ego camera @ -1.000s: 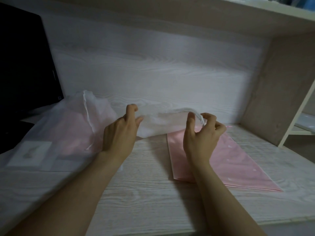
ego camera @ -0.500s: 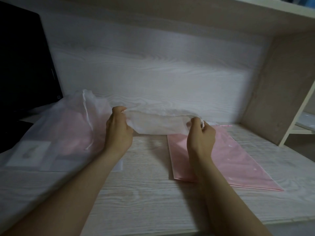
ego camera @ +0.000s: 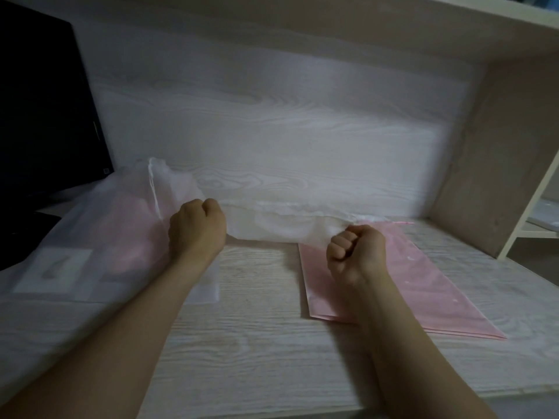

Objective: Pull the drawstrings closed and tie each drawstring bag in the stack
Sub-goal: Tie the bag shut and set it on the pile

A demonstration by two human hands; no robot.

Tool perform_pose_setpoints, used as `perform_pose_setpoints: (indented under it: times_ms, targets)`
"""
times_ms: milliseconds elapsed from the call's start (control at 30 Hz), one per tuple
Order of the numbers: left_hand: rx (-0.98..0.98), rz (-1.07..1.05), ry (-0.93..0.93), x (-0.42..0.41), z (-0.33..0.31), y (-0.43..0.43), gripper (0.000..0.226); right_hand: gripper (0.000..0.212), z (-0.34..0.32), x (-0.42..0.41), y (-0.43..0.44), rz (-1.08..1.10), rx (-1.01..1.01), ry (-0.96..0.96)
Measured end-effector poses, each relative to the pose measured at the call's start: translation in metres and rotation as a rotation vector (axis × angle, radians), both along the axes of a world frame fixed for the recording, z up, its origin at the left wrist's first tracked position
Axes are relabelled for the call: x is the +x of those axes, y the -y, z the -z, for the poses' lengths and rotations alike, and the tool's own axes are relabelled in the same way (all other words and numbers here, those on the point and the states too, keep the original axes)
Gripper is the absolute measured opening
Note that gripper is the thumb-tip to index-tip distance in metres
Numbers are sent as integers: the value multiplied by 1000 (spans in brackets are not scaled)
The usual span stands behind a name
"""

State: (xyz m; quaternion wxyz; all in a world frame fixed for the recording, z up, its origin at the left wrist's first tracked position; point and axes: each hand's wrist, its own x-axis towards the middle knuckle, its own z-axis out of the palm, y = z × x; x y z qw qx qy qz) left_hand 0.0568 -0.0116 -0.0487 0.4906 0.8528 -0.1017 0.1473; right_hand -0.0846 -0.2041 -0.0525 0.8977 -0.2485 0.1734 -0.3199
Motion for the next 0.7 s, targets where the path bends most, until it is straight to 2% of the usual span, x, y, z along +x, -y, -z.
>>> perform_pose_setpoints:
  times_ms: [100,200,333,400,467,533,633,700]
  targets:
    - [-281,-29,-121,7,-1,1,40,41,0,0,5,-35,115,164]
    - [-670,-86,-286,17,1,0,44,48,-1,3,7,102,187,227]
    - [-960,-123,-400,29,4,-2,41,40,-2,-1,1,392,108,116]
    - [-1132,-7,-408,29,1,-1,32,43,-2,-1,4,467,48,14]
    - [-1197,114,-368,25,-5,0,28,39,-2,4,7,536,-97,-94]
    - [-1196,227,-369,20,-8,2,29,33,3,9,5,582,-359,-248]
    - [-1231,471,-461,8,-12,3,29,29,13,12,-3,544,-926,-571]
    - [-1241,526,-473,3,-16,2,29,32,22,14,-7,512,-1290,-735]
